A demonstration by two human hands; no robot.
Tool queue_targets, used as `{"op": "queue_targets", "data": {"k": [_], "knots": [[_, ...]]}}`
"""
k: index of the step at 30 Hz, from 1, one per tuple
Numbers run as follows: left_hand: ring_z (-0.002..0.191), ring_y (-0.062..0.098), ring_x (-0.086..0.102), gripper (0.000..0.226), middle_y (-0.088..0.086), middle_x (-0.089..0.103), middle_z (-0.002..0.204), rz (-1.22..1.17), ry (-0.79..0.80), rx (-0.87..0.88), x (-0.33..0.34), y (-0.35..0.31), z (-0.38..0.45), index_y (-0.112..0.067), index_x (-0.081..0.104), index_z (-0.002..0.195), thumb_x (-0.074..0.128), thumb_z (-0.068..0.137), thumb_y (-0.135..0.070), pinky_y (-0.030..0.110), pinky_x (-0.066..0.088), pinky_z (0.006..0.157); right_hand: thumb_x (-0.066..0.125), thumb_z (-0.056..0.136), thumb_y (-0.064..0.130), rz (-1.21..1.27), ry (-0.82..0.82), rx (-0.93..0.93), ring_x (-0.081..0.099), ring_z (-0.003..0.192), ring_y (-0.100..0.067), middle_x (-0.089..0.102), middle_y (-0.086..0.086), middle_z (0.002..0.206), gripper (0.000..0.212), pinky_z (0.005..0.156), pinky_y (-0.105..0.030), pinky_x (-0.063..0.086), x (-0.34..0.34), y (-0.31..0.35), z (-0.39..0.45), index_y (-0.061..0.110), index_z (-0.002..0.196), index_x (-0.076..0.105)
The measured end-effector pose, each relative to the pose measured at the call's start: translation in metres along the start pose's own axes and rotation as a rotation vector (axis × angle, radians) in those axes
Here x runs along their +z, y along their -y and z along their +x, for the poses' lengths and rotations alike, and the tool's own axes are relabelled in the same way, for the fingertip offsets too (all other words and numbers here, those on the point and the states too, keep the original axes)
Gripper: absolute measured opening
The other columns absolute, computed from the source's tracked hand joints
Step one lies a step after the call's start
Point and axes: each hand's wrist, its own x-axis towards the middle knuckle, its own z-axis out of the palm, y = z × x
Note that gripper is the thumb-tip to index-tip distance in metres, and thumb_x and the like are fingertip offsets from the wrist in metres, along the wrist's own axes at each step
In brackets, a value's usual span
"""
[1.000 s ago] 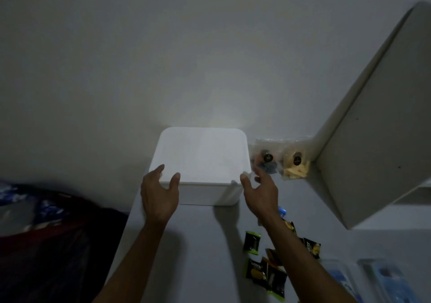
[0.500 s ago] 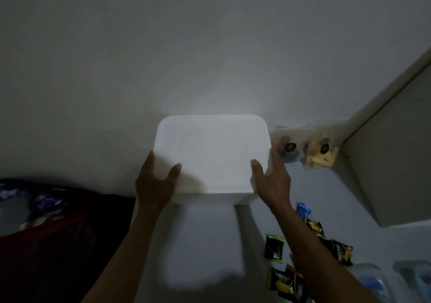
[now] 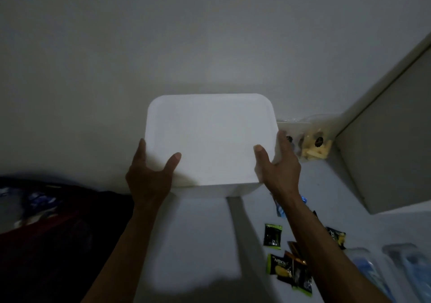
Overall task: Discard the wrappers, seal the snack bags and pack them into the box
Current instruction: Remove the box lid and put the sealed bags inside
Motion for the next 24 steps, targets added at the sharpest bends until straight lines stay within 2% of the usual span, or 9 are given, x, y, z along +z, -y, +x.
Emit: {"op": "queue_targets", "data": {"k": [3, 5, 10, 15, 19, 22, 24], "knots": [[0.132, 0.024, 0.049, 0.096, 0.005, 0.051, 0.145, -0.024, -0.005, 0.030, -0.028, 0.004, -0.026, -0.019, 0.038, 0.149, 0.080, 0.069, -0.054, 0.033, 0.036, 0.110, 0.068, 0.089, 0.042, -0.012, -0.022, -0.035, 0.037, 0.132, -0.002, 0.042, 0.007, 0.152, 0.075, 0.105, -0.017, 0.030, -0.018, 0.011, -0.033, 0.022, 0.152, 0.033], [0.129, 0.024, 0.052, 0.097, 0.005, 0.054, 0.143, -0.056, -0.005, 0.059, -0.048, 0.014, -0.050, -0.016, 0.040, 0.147, 0.080, 0.068, -0.055, 0.037, 0.042, 0.108, 0.068, 0.089, 0.040, -0.005, -0.020, -0.054, 0.035, 0.124, 0.004, 0.043, 0.008, 0.150, 0.075, 0.100, -0.013, 0.028, -0.027, 0.014, -0.062, 0.023, 0.152, 0.032], [0.124, 0.014, 0.056, 0.096, 0.000, 0.057, 0.139, -0.159, 0.002, 0.020, -0.098, 0.055, -0.123, -0.016, 0.043, 0.145, 0.085, 0.066, -0.048, 0.038, 0.047, 0.105, 0.070, 0.088, 0.037, 0.026, -0.009, -0.059, 0.040, 0.135, -0.008, 0.043, 0.003, 0.151, 0.075, 0.103, -0.018, 0.031, -0.047, -0.002, -0.154, 0.020, 0.151, 0.034], [0.116, 0.018, 0.059, 0.091, -0.002, 0.063, 0.129, -0.102, 0.083, -0.057, -0.136, 0.106, -0.197, -0.026, 0.044, 0.144, 0.085, 0.066, -0.047, 0.038, 0.048, 0.101, 0.071, 0.088, 0.034, -0.003, 0.024, -0.004, 0.038, 0.132, -0.003, 0.042, 0.004, 0.152, 0.076, 0.102, -0.017, 0.029, -0.063, -0.045, -0.242, 0.016, 0.151, 0.034], [0.130, 0.026, 0.047, 0.097, 0.007, 0.049, 0.145, -0.056, 0.198, -0.147, -0.138, 0.134, -0.236, -0.018, 0.034, 0.150, 0.085, 0.070, -0.037, 0.036, 0.037, 0.105, 0.071, 0.088, 0.034, -0.059, 0.075, 0.084, 0.038, 0.125, -0.002, 0.046, 0.001, 0.147, 0.075, 0.102, -0.020, 0.031, -0.064, -0.083, -0.279, 0.015, 0.150, 0.034], [0.135, 0.030, 0.041, 0.098, 0.011, 0.044, 0.148, -0.017, 0.281, -0.190, -0.123, 0.157, -0.246, -0.014, 0.033, 0.150, 0.086, 0.070, -0.033, 0.039, 0.034, 0.108, 0.070, 0.087, 0.040, -0.120, 0.112, 0.136, 0.042, 0.135, -0.016, 0.046, -0.005, 0.149, 0.078, 0.105, -0.026, 0.032, -0.056, -0.114, -0.287, 0.014, 0.151, 0.033], [0.138, 0.030, 0.038, 0.101, 0.012, 0.040, 0.151, 0.015, 0.321, -0.238, -0.111, 0.173, -0.248, -0.012, 0.030, 0.151, 0.086, 0.069, -0.033, 0.039, 0.031, 0.110, 0.070, 0.088, 0.039, -0.142, 0.141, 0.183, 0.040, 0.138, -0.020, 0.044, -0.007, 0.151, 0.079, 0.104, -0.023, 0.028, -0.048, -0.133, -0.286, 0.012, 0.151, 0.032]]}}
